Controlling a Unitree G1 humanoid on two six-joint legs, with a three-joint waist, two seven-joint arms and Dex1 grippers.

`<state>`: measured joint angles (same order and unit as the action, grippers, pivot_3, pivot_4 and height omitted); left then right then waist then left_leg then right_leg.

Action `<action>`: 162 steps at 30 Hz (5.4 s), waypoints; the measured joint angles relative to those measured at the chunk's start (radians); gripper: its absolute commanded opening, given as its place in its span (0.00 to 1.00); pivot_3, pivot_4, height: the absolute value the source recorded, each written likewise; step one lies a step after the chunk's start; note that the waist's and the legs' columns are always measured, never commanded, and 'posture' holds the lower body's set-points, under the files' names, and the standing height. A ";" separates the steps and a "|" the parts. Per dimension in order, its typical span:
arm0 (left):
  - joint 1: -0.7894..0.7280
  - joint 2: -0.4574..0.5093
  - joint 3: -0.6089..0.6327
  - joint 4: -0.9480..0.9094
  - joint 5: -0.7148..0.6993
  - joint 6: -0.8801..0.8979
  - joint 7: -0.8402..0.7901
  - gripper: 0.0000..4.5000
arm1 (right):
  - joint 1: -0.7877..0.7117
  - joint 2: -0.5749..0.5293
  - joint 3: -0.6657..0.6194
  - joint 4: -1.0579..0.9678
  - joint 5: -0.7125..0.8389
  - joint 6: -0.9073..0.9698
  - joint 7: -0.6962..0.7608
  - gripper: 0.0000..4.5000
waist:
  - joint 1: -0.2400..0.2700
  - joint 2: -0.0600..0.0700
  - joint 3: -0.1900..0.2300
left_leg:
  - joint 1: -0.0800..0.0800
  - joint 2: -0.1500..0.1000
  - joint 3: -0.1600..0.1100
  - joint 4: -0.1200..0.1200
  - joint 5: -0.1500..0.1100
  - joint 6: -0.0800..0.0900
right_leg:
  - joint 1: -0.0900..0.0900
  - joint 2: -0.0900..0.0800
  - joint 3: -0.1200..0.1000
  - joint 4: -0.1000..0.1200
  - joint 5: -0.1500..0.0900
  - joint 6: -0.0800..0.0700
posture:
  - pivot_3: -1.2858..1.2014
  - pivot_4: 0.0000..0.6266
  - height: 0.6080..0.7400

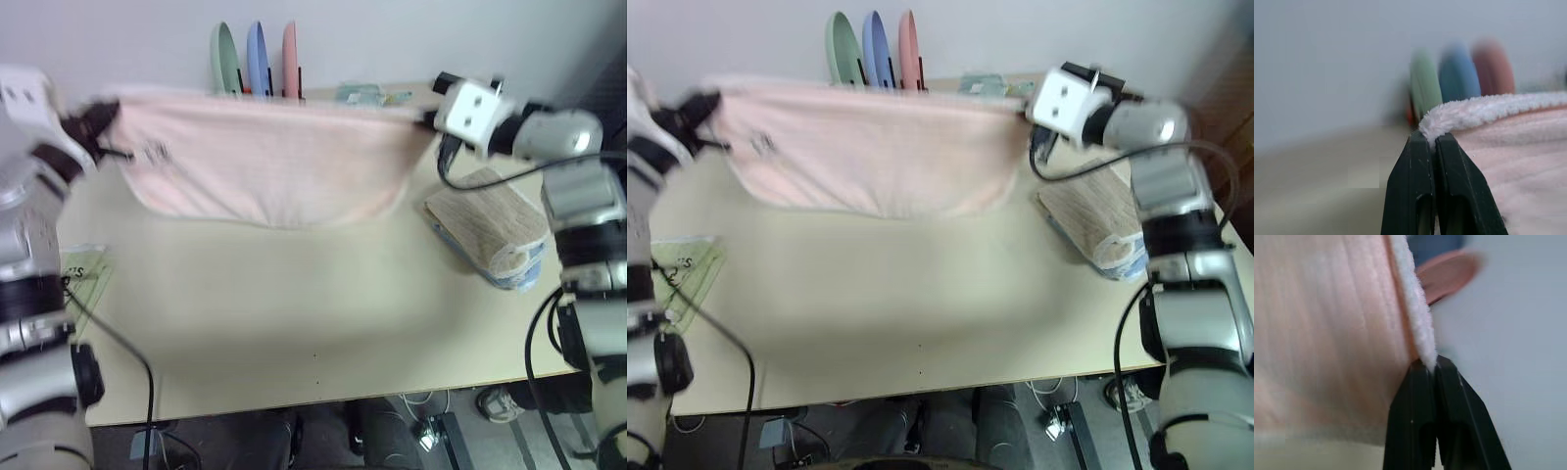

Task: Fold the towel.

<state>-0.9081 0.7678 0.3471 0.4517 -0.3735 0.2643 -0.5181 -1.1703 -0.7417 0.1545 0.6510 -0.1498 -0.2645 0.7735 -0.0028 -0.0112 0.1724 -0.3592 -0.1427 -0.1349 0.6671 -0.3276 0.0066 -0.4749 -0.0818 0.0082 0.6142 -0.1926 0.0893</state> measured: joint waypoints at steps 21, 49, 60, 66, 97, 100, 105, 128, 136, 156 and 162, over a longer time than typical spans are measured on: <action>1.201 0.106 0.228 -0.738 -0.272 0.339 -0.472 0.00 | 0.765 -0.254 -0.068 -0.727 0.415 0.464 0.515 0.01 | 0.000 0.007 0.003 | 0.008 0.000 0.001 0.014 -0.009 0.013 | 0.012 -0.003 -0.011 0.000 0.004 -0.004 | 0.52 0.24 1.00; 0.852 -0.011 0.039 -0.447 -0.091 0.237 -0.238 0.00 | 0.471 -0.008 0.028 -0.207 0.183 0.232 0.340 0.01 | 0.013 0.006 0.003 | 0.008 0.000 0.003 0.015 -0.008 0.008 | 0.010 -0.003 -0.012 -0.001 0.006 -0.003 | 0.52 0.24 1.00; 0.847 -0.036 0.026 -0.420 -0.074 0.251 -0.197 0.62 | 0.448 0.010 0.024 -0.104 0.122 0.170 0.289 0.60 | 0.014 0.006 0.003 | 0.006 0.000 0.002 0.016 -0.008 0.008 | 0.008 -0.003 -0.012 0.000 0.006 -0.003 | 0.52 0.24 1.00; 0.832 -0.106 0.114 -0.501 -0.102 0.232 -0.087 0.72 | 0.530 -0.097 -0.101 -0.325 0.168 0.256 0.260 0.71 | 0.018 0.006 0.002 | 0.005 0.000 0.002 0.016 -0.008 0.008 | 0.008 -0.003 -0.012 -0.001 0.006 -0.003 | 0.52 0.24 1.00; 0.759 -0.294 -0.410 -0.890 -0.173 0.227 -0.251 0.73 | 0.930 0.586 -0.721 -1.006 1.162 1.593 -0.797 0.99 | 0.016 0.009 -0.002 | 0.011 0.000 0.002 0.016 -0.008 0.008 | 0.013 -0.002 -0.010 -0.001 0.008 -0.002 | 0.52 0.24 1.00; 0.777 -0.291 -0.409 -0.890 -0.173 0.224 -0.259 0.73 | 0.868 0.618 -0.764 -0.936 1.185 1.576 -0.877 0.87 | 0.017 0.010 -0.003 | 0.012 0.000 0.002 0.016 -0.008 0.008 | 0.014 -0.001 -0.010 -0.001 0.008 -0.002 | 0.52 0.24 1.00; 0.792 -0.296 -0.407 -0.891 -0.172 0.219 -0.241 0.73 | 0.845 0.629 -0.782 -0.880 1.195 1.544 -0.970 0.34 | 0.016 0.011 -0.004 | 0.012 0.000 0.002 0.016 -0.008 0.008 | 0.014 -0.001 -0.010 -0.001 0.008 -0.002 | 0.52 0.24 1.00; 0.809 -0.297 -0.350 -0.814 -0.159 0.178 -0.202 0.73 | 0.738 0.049 -0.425 -1.164 1.234 1.495 -0.596 0.01 | 0.014 0.013 -0.003 | 0.010 0.003 0.004 0.015 -0.009 0.009 | 0.013 0.000 -0.010 -0.002 0.008 -0.002 | 0.52 0.24 1.00; 0.808 -0.298 -0.332 -0.816 -0.157 0.178 -0.188 0.73 | 0.613 0.194 0.029 -1.054 0.990 1.333 -0.375 0.01 | 0.016 0.009 -0.005 | 0.008 0.001 0.003 0.017 -0.009 0.010 | 0.012 -0.002 -0.011 -0.004 0.008 -0.001 | 0.52 0.24 1.00; 0.871 -0.299 -0.274 -0.884 -0.182 0.191 -0.114 0.73 | 0.665 0.211 0.172 -1.025 0.721 1.141 -0.110 0.85 | 0.018 0.009 -0.005 | 0.007 0.001 0.002 0.016 -0.009 0.009 | 0.011 -0.001 -0.011 -0.004 0.008 -0.001 | 0.52 0.24 1.00; 0.871 -0.293 -0.124 -0.844 -0.219 0.194 -0.067 0.73 | 0.698 0.109 0.052 -1.082 0.724 1.055 -0.001 0.72 | 0.015 0.009 -0.005 | 0.007 0.002 0.002 0.016 -0.009 0.009 | 0.011 -0.001 -0.011 -0.004 0.008 -0.001 | 0.52 0.24 1.00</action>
<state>-0.0369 0.4746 0.2230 -0.3926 -0.5928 0.4579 -0.5850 -0.4718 -0.6332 0.2063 -0.4311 0.5742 0.7902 0.7722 0.0119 -0.0024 0.1672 -0.3520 -0.1408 -0.1325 0.6831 -0.3369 0.0155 -0.4643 -0.0823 -0.0029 0.6104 -0.1845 0.0879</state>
